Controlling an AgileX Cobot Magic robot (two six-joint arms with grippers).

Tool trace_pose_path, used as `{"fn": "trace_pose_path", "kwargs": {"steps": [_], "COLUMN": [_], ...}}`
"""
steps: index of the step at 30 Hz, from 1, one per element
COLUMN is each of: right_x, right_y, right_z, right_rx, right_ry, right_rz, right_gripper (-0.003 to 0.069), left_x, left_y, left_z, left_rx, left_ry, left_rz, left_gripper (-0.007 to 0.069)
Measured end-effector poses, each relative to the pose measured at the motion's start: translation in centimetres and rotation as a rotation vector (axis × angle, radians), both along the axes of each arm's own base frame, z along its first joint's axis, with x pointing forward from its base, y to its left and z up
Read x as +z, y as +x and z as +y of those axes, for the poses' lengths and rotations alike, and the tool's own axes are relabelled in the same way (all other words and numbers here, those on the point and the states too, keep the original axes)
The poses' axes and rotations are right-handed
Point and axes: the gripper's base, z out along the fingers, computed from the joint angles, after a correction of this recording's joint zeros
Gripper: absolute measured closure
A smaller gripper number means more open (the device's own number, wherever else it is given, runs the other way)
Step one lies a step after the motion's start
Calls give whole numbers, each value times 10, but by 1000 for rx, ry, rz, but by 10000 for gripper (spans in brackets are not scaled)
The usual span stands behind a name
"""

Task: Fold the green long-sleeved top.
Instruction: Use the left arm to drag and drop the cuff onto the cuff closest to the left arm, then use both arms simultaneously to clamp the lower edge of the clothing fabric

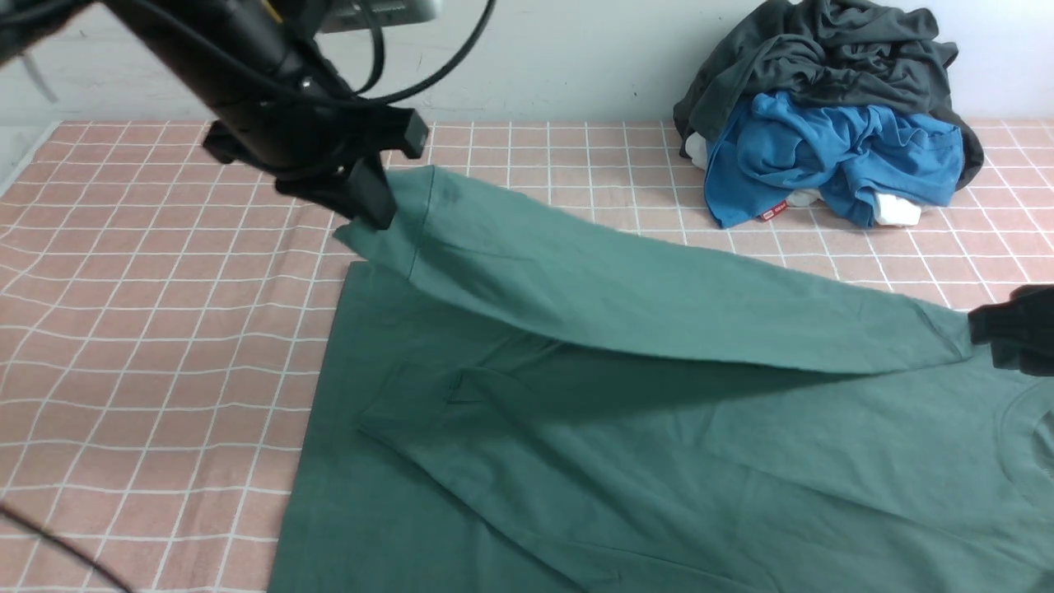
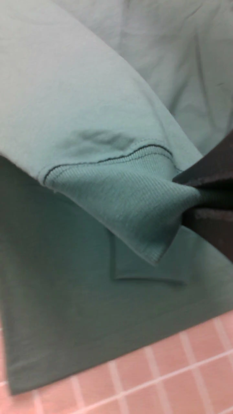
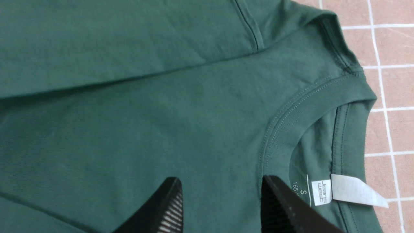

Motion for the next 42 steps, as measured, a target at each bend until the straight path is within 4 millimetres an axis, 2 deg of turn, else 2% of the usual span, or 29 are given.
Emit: {"fn": "trace_pose_path", "kwargs": {"steps": [2, 4, 7, 8, 11, 12, 13, 14, 18, 20, 21, 22, 25, 29, 31, 33, 34, 35, 36, 38, 39, 42], "right_x": [6, 8, 9, 8, 8, 8, 8, 7, 5, 4, 3, 2, 5, 16, 28, 37, 39, 48, 53, 59, 67, 73], "right_y": [2, 2, 2, 1, 1, 1, 1, 0, -6, -9, -14, -15, -40, -66, -88, -108, -109, -124, -130, -136, -145, -152], "right_z": [0, 1, 3, 3, 6, 6, 8, 9, 24, 32, 48, 50, 81, 103, 114, 117, 116, 115, 113, 110, 104, 99], "right_rx": [10, 13, 21, 22, 43, 42, 57, 65, 141, 190, 265, 274, 436, 567, 657, 713, 714, 752, 762, 769, 773, 774], "right_ry": [-1, 2, 20, 22, 48, 52, 70, 80, 100, 94, 85, 85, 58, 27, 26, 43, 44, 62, 70, 79, 89, 89], "right_rz": [-4, -5, 7, 8, 12, 12, 21, 30, 94, 126, 165, 177, 288, 325, 278, 238, 232, 190, 169, 136, 92, 53], "right_gripper": [339, 339, 339, 339, 339, 339, 339, 339, 339, 339, 339, 339, 339, 339, 339, 339, 339, 339, 339, 339, 339, 339], "left_x": [-2, -9, -33, -35, -71, -73, -91, -99, -125, -129, -132, -132, -126, -115, -113, -121, -123, -136, -143, -150, -161, -172], "left_y": [-27, -44, -76, -78, -106, -107, -117, -121, -134, -137, -141, -141, -152, -174, -197, -214, -216, -231, -237, -242, -248, -252], "left_z": [5, 8, 14, 15, 22, 23, 26, 27, 31, 32, 33, 33, 33, 23, 5, -3, -4, -7, -8, -9, -11, -14], "left_rx": [18, 25, 46, 47, 84, 86, 97, 99, 74, 53, 21, 18, -119, -298, -497, -642, -659, -788, -849, -899, -961, -994], "left_ry": [-8, -15, -24, -23, -10, -9, 3, 10, 43, 52, 63, 63, 86, 128, 196, 277, 288, 382, 430, 468, 511, 527], "left_rz": [29, 51, 106, 109, 152, 154, 177, 189, 225, 228, 232, 233, 241, 247, 216, 212, 213, 217, 211, 198, 171, 146], "left_gripper": [608, 608, 608, 608, 605, 604, 594, 585, 492, 433, 349, 340, 193, 151, 153, 155, 155, 155, 155, 155, 155, 155]}}
